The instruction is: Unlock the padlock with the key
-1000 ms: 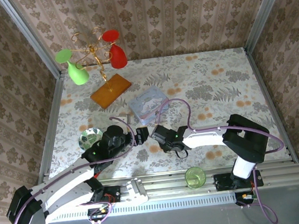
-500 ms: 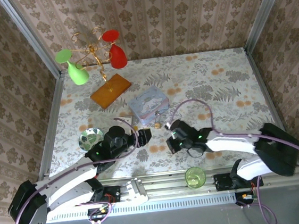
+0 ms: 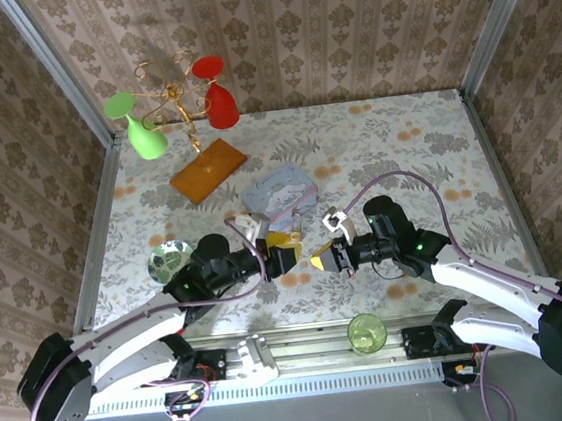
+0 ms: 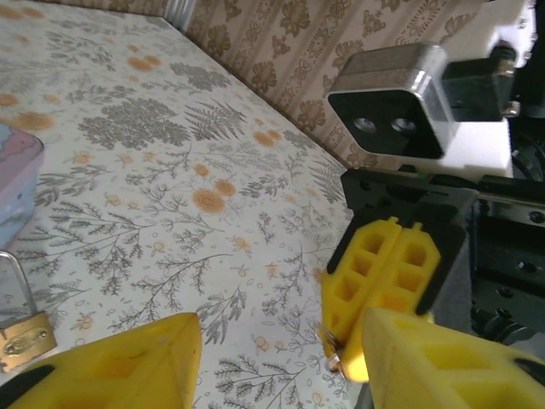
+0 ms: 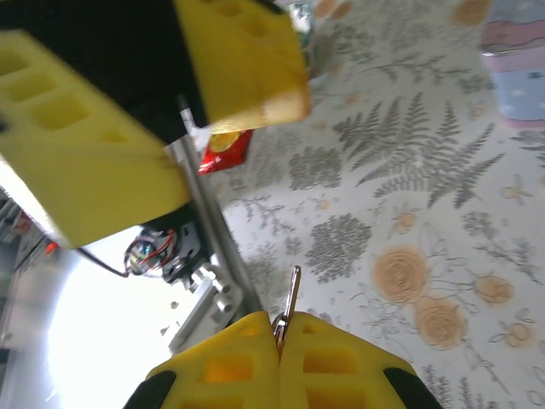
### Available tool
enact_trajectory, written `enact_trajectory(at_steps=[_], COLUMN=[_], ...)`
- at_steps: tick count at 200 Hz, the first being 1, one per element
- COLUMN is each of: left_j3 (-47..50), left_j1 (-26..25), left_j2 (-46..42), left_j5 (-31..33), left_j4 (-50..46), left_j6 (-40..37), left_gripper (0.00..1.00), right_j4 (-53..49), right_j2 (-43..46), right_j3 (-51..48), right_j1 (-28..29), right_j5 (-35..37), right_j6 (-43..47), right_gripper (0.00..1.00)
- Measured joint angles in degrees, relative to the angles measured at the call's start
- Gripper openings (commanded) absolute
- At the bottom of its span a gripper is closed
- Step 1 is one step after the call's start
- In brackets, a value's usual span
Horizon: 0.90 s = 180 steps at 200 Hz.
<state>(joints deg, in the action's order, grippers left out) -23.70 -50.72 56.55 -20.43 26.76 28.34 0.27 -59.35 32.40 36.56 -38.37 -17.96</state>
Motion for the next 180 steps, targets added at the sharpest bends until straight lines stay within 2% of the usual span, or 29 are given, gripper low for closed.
enact_trajectory(at_steps=[14, 49, 69, 158, 180], left_j3=[-0.07, -0.07, -0.09, -0.44, -0.44], left_j1=[-0.04, -1.16, -2.03, -2.49, -2.45], left_j2=[1.38, 4.02, 4.59, 8.31, 8.39], left_j5=[-0.96, -3.32, -5.14, -10.86, -11.06], left_j4=[0.96, 4.00, 6.38, 13.20, 14.38], left_j6=[0.20, 0.42, 0.48, 2.29, 3.10], left_gripper=[0.41, 0.39, 0.30, 0.10, 0.00], right_j4=[-0.02, -0.02, 0.00, 2.78, 3.10], right_j2=[0.00, 0.00, 0.00, 0.55, 1.03], right_j3=[0.00, 0.00, 0.00, 0.00, 0.00], right_j1=[0.00, 0.00, 0.00, -0.07, -0.37], right_j5=[-1.97, -5.05, -6.32, -7.50, -7.56], right_j6=[0.28, 0.52, 0.50, 0.20, 0.15], right_gripper=[0.00, 0.00, 0.00, 0.00, 0.00])
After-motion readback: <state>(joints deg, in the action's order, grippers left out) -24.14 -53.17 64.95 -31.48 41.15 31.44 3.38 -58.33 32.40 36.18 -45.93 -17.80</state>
